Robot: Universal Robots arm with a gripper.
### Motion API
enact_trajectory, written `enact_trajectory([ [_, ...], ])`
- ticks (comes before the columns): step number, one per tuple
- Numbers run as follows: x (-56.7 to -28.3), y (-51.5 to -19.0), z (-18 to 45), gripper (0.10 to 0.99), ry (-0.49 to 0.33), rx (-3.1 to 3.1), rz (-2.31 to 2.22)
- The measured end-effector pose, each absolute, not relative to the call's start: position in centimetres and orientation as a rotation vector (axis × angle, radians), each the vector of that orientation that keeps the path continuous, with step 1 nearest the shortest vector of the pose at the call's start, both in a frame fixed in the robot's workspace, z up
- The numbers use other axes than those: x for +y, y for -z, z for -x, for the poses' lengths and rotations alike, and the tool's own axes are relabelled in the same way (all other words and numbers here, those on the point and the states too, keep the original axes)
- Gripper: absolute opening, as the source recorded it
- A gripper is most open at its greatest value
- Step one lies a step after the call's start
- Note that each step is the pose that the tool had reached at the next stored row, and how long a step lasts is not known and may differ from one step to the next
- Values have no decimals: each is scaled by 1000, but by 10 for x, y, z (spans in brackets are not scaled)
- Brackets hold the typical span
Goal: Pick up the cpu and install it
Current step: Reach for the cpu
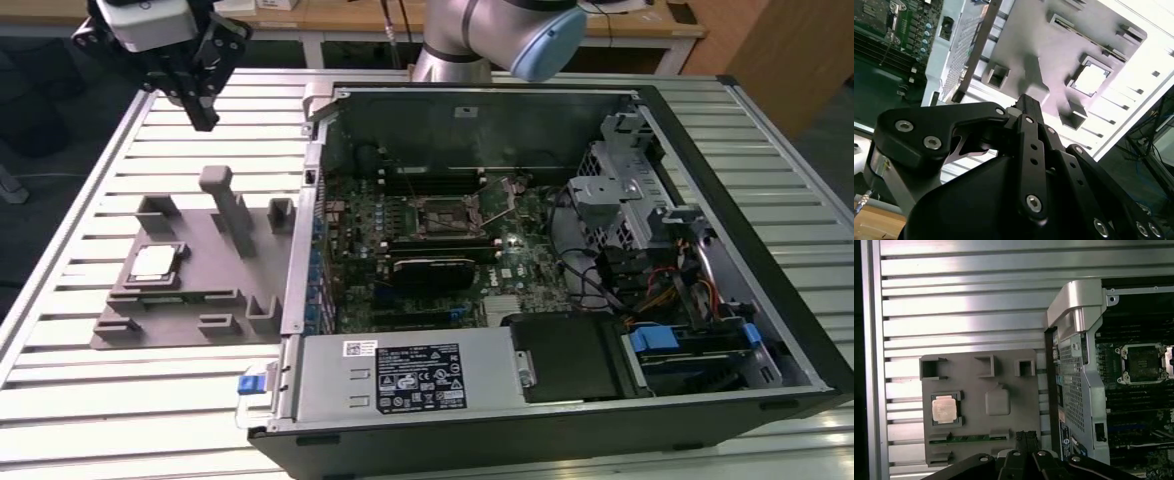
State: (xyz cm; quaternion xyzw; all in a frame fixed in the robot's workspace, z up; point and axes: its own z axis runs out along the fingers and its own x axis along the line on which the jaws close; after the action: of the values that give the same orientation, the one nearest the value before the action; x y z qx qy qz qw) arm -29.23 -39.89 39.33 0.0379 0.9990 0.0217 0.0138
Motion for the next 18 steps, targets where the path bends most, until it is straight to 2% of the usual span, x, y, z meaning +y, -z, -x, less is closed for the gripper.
enact_trajectory([
  [18,-399,-393,336,106,-68,3110,-118],
])
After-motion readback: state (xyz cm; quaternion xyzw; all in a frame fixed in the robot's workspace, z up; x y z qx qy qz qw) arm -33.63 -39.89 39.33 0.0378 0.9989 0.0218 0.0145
